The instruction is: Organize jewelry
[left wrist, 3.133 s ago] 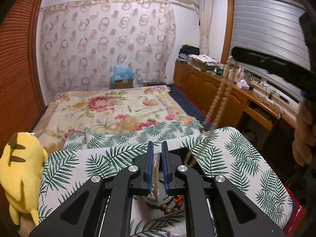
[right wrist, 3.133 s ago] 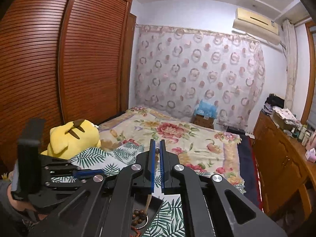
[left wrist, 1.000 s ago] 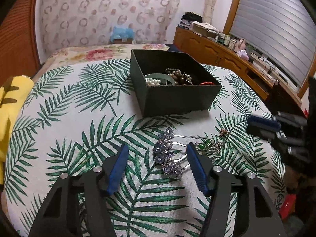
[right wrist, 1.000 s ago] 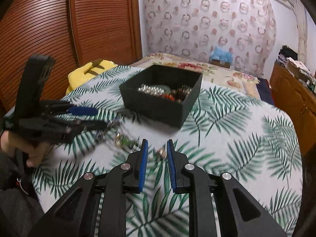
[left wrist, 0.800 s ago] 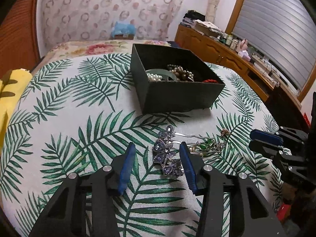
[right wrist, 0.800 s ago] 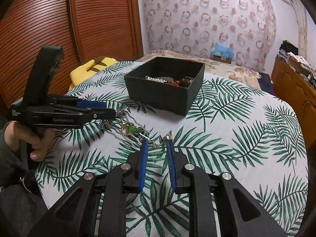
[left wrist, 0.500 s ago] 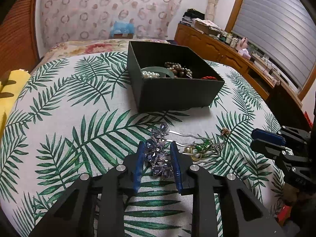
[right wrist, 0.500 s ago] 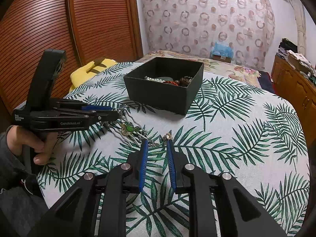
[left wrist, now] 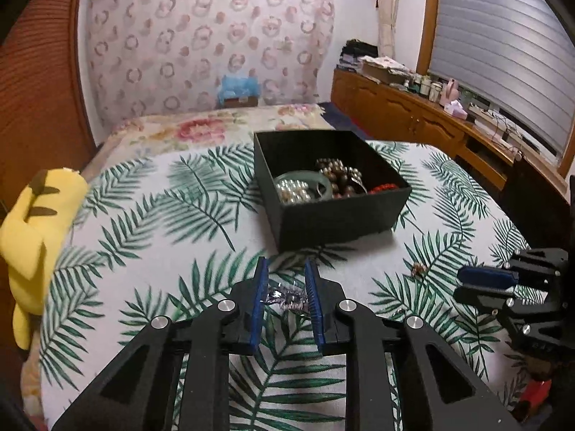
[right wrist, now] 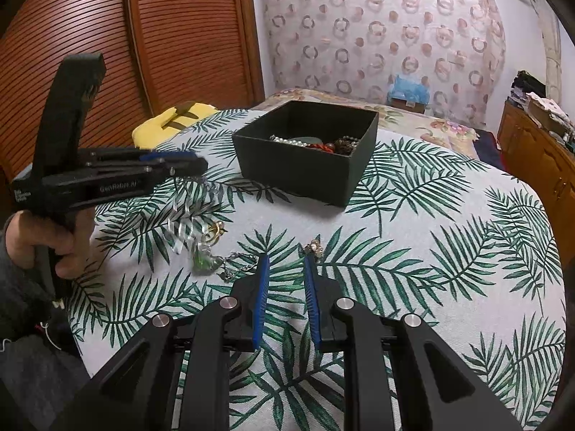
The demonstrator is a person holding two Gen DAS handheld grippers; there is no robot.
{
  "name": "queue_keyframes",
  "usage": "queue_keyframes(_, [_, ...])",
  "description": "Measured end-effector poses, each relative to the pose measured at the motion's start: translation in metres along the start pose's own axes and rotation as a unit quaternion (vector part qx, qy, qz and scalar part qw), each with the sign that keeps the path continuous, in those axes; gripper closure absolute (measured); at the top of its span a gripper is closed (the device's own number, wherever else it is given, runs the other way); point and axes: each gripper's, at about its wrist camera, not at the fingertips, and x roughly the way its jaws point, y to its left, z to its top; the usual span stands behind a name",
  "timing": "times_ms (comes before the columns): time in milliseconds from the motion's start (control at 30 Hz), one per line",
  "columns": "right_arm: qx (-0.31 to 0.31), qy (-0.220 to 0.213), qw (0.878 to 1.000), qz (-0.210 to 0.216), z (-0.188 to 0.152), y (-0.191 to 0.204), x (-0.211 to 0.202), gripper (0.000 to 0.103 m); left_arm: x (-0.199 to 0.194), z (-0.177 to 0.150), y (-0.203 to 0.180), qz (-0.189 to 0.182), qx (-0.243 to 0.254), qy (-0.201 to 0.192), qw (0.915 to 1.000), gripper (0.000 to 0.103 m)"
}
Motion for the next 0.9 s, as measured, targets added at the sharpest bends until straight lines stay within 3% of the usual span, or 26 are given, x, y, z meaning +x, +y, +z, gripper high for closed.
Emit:
queue_keyframes(633, [-0.022,0.025,0.999,0.037,0.006,0.018,0.016,0.082,-0.014,0.009,0.012,0.004,-0.006,-0.02,0.9998,0.084])
queue_keyframes(900, [-0.033,0.069,0.997,0.031,0.011,0.025,0.045,0.082,-0.018,0.012,0.009,-0.003,-0.004,-0.026,0.9996,0.084])
